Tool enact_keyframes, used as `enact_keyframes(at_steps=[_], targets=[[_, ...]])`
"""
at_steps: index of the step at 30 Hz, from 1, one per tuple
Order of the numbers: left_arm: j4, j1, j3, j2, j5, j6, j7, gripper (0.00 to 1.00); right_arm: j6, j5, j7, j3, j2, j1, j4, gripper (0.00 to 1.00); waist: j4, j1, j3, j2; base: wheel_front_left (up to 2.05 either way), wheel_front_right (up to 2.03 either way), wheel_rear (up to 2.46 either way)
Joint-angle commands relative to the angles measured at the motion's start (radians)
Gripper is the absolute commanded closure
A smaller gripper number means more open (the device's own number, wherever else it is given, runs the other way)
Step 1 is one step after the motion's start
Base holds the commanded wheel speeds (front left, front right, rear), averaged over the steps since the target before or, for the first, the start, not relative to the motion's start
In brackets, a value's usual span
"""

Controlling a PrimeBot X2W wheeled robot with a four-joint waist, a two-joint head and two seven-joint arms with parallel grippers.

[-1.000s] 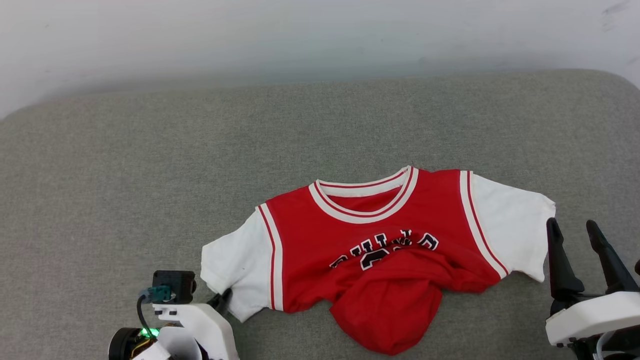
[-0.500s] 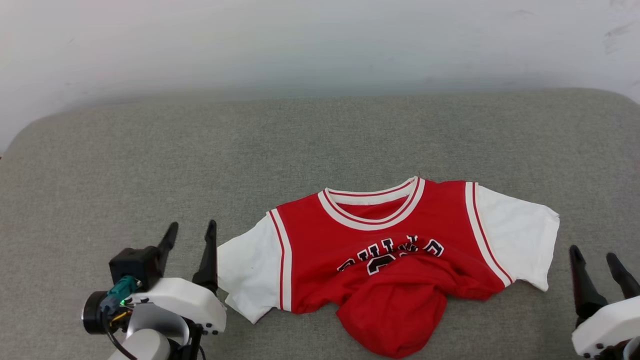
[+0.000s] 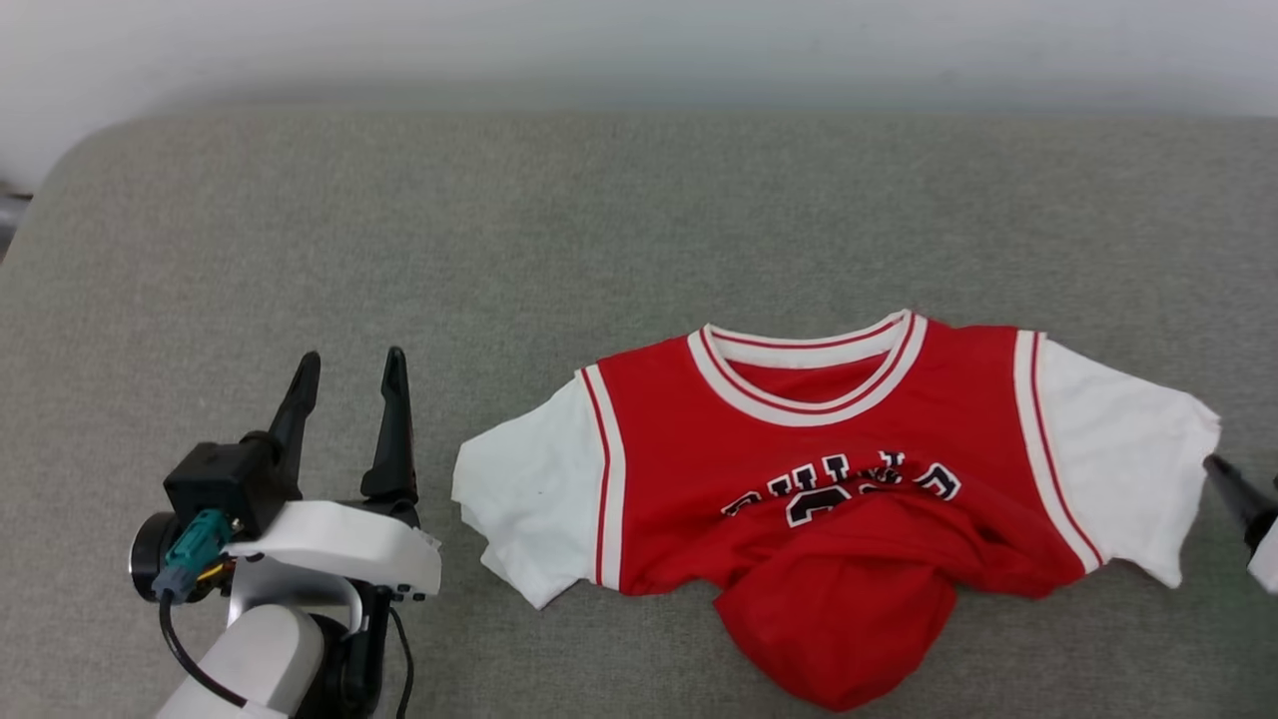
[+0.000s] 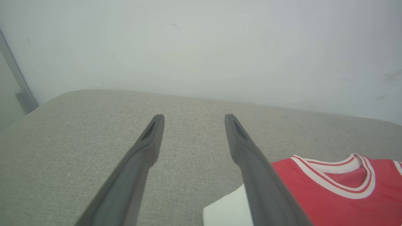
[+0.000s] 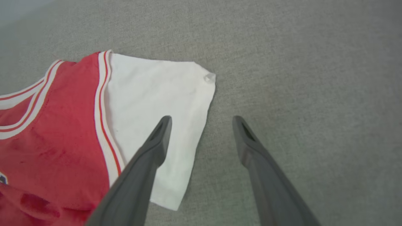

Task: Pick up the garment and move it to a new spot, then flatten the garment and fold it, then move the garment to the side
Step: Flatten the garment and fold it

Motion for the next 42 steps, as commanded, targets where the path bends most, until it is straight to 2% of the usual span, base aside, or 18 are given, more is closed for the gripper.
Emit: enact_keyframes(at_steps=[1,9,12,15,16,17,18,23,26,30,34,39,42], targets=[[-0.007,-0.019,0.002,-0.008,0.01,-0.006,-0.005,0.0,-0.001,0.009,0.028,0.002,-0.02,-0.042,0.023,0.0,0.03,-0.0001,0.045,0.0,0.0,0.0,0.0],[-0.01,-0.069,0.01,-0.033,0.036,-0.031,-0.007,0.0,-0.001,0.015,0.131,0.045,-0.094,-0.206,0.156,0.0,0.07,-0.0001,0.15,0.0,0.0,0.0,0.0],[0.001,-0.082,0.015,-0.042,0.045,-0.041,-0.007,0.0,-0.001,0.017,0.17,0.055,-0.093,-0.229,0.215,0.0,0.074,-0.0001,0.172,0.0,0.0,0.0,0.0],[0.011,-0.084,0.023,-0.046,0.05,-0.047,-0.008,0.0,-0.001,0.017,0.238,0.069,-0.059,-0.207,0.27,0.0,0.074,-0.0001,0.178,0.0,0.0,0.0,0.0],[0.016,-0.083,0.025,-0.047,0.05,-0.049,-0.008,0.0,-0.001,0.015,0.263,0.074,-0.043,-0.195,0.283,0.11,0.073,-0.0001,0.179,0.0,0.0,0.0,0.0],[0.02,-0.081,0.027,-0.049,0.051,-0.05,-0.008,0.0,0.0,0.01,0.276,0.081,-0.031,-0.186,0.289,0.65,0.072,-0.0001,0.179,0.0,0.0,0.0,0.0],[0.025,-0.078,0.027,-0.051,0.047,-0.055,-0.008,0.0,0.0,0.014,0.285,0.083,-0.02,-0.181,0.292,1.0,0.069,-0.0001,0.176,0.0,0.0,0.0,0.0],[0.053,-0.063,0.024,-0.043,0.02,-0.075,0.016,0.0,0.0,0.011,0.248,0.086,-0.036,-0.191,0.249,1.0,0.056,-0.0001,0.152,0.0,0.0,0.0,0.0],[0.065,-0.069,0.022,-0.029,-0.024,-0.101,0.086,0.0,-0.001,0.002,0.203,0.077,-0.058,-0.202,0.206,1.0,0.048,-0.0001,0.127,0.0,0.0,0.0,0.0],[0.049,-0.121,0.016,0.011,-0.102,-0.16,0.235,0.0,-0.001,-0.004,0.146,0.068,-0.06,-0.202,0.147,1.0,0.036,-0.0001,0.089,0.0,0.0,0.0,0.0],[0.056,-0.157,-0.015,0.068,-0.194,-0.232,0.443,0.0,-0.001,-0.016,0.118,0.092,-0.04,-0.178,0.103,1.0,0.01,-0.0001,0.058,0.0,0.0,0.0,0.0],[0.101,-0.211,-0.074,0.126,-0.245,-0.285,0.661,0.0,-0.001,-0.012,0.108,0.118,-0.015,-0.168,0.066,1.0,-0.02,-0.0001,0.06,0.0,0.0,0.0,0.0],[0.145,-0.235,-0.112,0.128,-0.26,-0.31,0.747,0.0,-0.001,-0.007,0.098,0.13,-0.008,-0.171,0.06,1.0,-0.035,-0.0001,0.076,0.0,0.0,0.0,0.0]])
